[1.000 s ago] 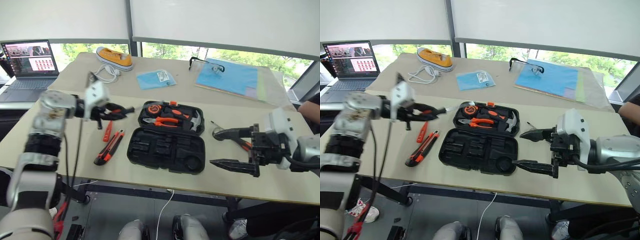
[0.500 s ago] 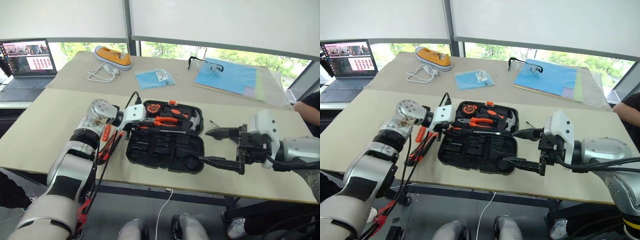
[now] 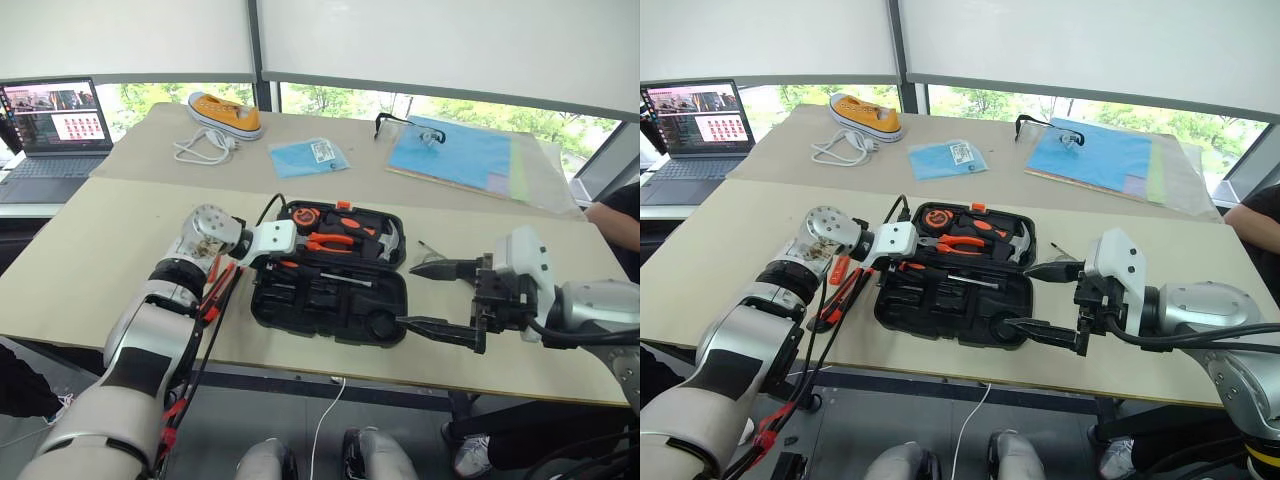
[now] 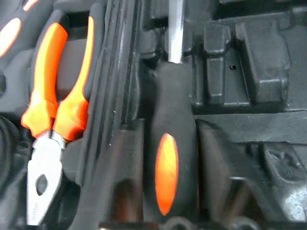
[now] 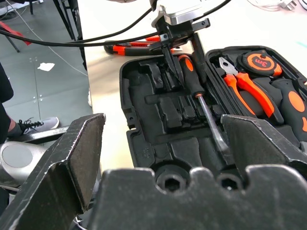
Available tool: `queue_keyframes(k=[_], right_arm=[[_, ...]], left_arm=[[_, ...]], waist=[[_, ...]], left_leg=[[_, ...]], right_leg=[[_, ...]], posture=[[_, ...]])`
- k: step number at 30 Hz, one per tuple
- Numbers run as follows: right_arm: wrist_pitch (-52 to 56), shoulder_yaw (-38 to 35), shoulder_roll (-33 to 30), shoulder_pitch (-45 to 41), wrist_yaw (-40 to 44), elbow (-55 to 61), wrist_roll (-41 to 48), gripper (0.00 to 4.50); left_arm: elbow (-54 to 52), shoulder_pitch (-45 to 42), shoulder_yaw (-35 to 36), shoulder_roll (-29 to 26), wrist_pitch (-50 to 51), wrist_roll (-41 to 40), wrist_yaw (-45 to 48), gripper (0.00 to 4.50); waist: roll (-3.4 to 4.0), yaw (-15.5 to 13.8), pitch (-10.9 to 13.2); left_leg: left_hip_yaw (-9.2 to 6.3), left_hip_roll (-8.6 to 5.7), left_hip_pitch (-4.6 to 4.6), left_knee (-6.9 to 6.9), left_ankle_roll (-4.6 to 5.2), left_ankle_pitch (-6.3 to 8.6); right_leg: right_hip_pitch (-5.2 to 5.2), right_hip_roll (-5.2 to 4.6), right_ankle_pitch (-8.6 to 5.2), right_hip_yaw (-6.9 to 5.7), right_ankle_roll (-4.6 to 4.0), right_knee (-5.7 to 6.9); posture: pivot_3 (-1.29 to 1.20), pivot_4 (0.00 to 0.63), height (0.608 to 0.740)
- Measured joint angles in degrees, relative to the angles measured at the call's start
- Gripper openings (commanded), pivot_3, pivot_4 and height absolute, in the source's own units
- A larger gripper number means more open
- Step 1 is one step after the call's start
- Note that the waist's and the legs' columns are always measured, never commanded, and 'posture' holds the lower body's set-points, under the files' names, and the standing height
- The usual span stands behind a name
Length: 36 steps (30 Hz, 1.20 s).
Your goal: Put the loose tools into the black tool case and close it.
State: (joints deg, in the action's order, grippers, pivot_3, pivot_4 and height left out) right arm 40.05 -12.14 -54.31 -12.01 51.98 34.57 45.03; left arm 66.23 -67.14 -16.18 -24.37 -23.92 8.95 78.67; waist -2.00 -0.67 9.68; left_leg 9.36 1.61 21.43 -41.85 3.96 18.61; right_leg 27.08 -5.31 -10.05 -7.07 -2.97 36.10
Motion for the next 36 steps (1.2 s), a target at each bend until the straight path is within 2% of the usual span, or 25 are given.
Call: queue_keyframes(k=[4,7,9,12,21,25,29,32,33,35,36], right_arm=[[-0.01,0.0,0.0,0.67,-0.02,0.49,0.0,4.5],[-0.04,0.0,0.01,1.08,-0.02,0.5,-0.01,4.5],[-0.16,0.0,0.03,1.08,-0.02,0.49,-0.04,4.5],[-0.49,0.0,0.09,1.07,-0.03,0.46,-0.32,4.5],[-0.72,0.0,0.35,1.05,-0.05,0.25,-1.01,4.5],[-0.72,0.0,0.62,1.06,-0.44,0.23,-1.02,4.5],[-0.71,-0.33,0.67,1.89,-1.44,0.32,-1.13,4.5],[-0.65,-3.16,0.68,4.89,-2.55,0.72,-1.09,4.5],[-0.65,-4.84,0.66,6.76,-3.17,0.8,-1.59,4.5],[-0.32,-7.41,0.64,10.18,-4.44,-0.21,-2.89,4.5],[0.23,-9.45,0.57,12.92,-5.09,-1.83,-4.3,4.5]], left_arm=[[-0.57,-1.14,1.61,0.11,3.17,-1.32,2.14,2.49],[-1.77,-1.12,2.19,0.34,4.4,-2.26,3.58,1.77],[-2.1,-1.1,2.22,0.37,4.37,-2.25,3.51,0.97],[-2.17,-0.85,2.2,0.54,4.16,-2.13,3.15,0.01],[-2.17,0.2,-0.23,2.69,3.02,1.26,0.53,0.01],[-2.53,0.36,-3.27,2.91,-1.75,5.27,-4.49,0.01],[-1.94,0.3,-3.76,3.7,-2.21,6.47,-8.17,0.01],[-1.7,0.32,-1.77,3.65,1.46,4.0,-5.35,0.01],[-2.28,0.4,0.08,3.49,5.09,1.18,-1.89,0.51],[-5.51,0.83,3.34,2.38,11.19,-3.97,4.21,1.04],[-10.12,1.57,5.08,0.87,16.69,-7.68,8.3,1.49]], waist=[[0.0,0.01,0.0],[0.0,0.01,0.0],[0.0,0.01,0.0],[0.0,0.05,0.0],[0.0,0.01,0.0],[0.01,-0.13,-0.01],[0.03,-0.45,-0.03],[0.03,-0.34,-0.03],[0.03,-0.21,-0.03],[0.03,-0.04,-0.03],[0.03,0.0,-0.03]], left_leg=[[0.0,0.0,0.0,0.0,0.0,0.0],[0.0,0.0,-0.01,-0.01,0.0,0.0],[0.0,0.0,-0.01,-0.01,0.0,0.0],[0.0,0.01,-0.01,-0.01,0.0,0.0],[0.0,0.0,-0.01,-0.02,0.0,0.0],[-0.02,0.0,-0.27,-0.02,0.0,0.0],[-0.11,0.07,-0.53,-0.04,0.25,0.15],[-0.12,0.08,-0.37,-0.15,0.31,0.18],[-0.12,0.1,-0.23,-0.19,0.31,0.19],[-0.1,0.12,-0.03,-0.33,0.28,0.17],[-0.07,0.13,0.06,-0.41,0.25,0.15]], right_leg=[[0.0,0.03,-0.01,0.0,0.01,0.01],[0.0,0.04,-0.01,0.0,0.01,0.01],[0.0,0.03,-0.01,0.01,0.01,0.02],[0.0,0.03,0.0,0.01,0.0,0.02],[0.0,0.07,0.0,0.0,0.0,0.02],[-0.28,-0.02,0.0,0.02,0.0,0.0],[-0.67,-0.23,-0.13,-0.01,0.55,-0.05],[-0.58,-0.25,-0.04,0.01,0.68,-0.07],[-0.44,-0.21,-0.04,0.01,0.67,-0.05],[-0.22,-0.1,-0.04,0.01,0.63,0.02],[-0.14,0.04,0.03,-0.02,0.5,0.08]], posture=[[0.0,0.15,0.718],[0.0,0.15,0.718],[0.0,0.15,0.718],[0.0,0.15,0.718],[0.0,0.15,0.718],[0.0,0.15,0.718],[0.0,0.15,0.718],[0.0,0.15,0.718],[0.0,0.15,0.718],[0.0,0.15,0.718],[0.0,0.15,0.718]])
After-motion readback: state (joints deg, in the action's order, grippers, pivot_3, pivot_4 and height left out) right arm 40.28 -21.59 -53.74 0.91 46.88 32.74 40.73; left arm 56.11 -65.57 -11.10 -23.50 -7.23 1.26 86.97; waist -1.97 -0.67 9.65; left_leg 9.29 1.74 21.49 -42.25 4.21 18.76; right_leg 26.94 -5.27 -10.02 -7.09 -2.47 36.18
